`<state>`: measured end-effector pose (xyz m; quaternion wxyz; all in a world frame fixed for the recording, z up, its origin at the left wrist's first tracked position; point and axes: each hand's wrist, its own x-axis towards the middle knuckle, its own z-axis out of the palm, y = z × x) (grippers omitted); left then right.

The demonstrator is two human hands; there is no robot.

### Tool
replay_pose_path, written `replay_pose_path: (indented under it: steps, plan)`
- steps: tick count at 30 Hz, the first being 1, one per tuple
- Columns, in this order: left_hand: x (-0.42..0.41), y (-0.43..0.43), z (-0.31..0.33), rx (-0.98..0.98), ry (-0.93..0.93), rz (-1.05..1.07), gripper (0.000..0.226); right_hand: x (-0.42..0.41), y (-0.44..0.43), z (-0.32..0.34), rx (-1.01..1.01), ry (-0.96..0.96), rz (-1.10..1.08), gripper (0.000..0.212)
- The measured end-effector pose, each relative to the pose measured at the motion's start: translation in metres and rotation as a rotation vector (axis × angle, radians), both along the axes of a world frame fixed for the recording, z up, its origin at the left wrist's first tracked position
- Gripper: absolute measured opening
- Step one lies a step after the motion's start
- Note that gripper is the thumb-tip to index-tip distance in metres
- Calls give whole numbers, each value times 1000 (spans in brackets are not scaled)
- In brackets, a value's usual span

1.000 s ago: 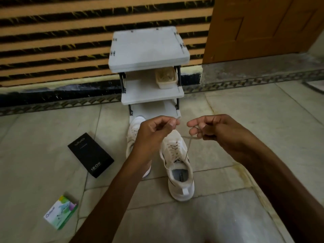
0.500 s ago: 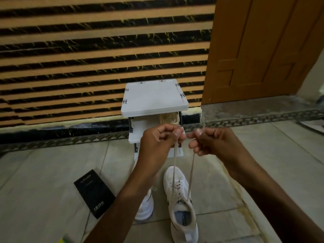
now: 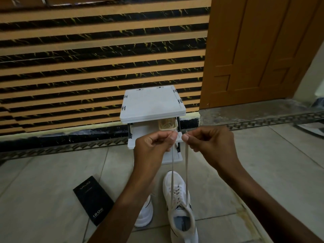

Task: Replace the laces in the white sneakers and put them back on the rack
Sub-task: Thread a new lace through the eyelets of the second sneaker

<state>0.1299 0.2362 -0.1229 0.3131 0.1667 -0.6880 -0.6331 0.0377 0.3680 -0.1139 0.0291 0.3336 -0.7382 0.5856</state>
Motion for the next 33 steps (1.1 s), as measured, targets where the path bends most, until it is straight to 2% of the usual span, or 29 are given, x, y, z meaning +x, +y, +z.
replay_pose_path:
  steps: [8, 12, 14, 18, 21, 23, 24, 26, 27, 28, 30, 31, 33]
  plan:
    - [-4, 4, -2, -3, 56, -15, 14, -3, -10, -1, -13, 120, -21, 3]
    - [-5, -4, -13, 27, 26, -19, 13, -10, -8, -15, 8, 56, 7, 7]
    - [-9, -8, -29, 58, -12, -19, 12, -16, -8, -35, 116, 21, -5, 8]
    - [-16, -12, -80, 87, -202, 36, 10, -23, -6, -104, 319, -164, -20, 8]
    - [-20, -16, -131, 95, -407, 7, 22, -21, -2, -145, 487, -233, 105, 31]
    - [-17, -16, -159, -56, -609, -33, 36, -16, 2, -163, 607, -240, 137, 45]
    - [-15, -17, -169, -195, -725, -49, 39, -13, 6, -170, 640, -253, 84, 44]
    - [-6, -16, -188, -454, -897, -73, 39, -6, 15, -184, 707, -251, -113, 29]
    - [1, -12, -190, -497, -933, -91, 41, -1, 19, -188, 743, -244, -169, 31]
    - [7, -9, -194, -497, -943, -102, 43, 2, 24, -194, 787, -270, -172, 44]
    - [16, -3, -199, -448, -917, -85, 43, 12, 28, -198, 880, -395, -84, 62]
    - [18, -1, -202, -425, -896, -55, 37, 16, 28, -202, 896, -429, -51, 64]
    - [21, 2, -206, -386, -825, 1, 26, 20, 26, -211, 798, -368, -48, 52]
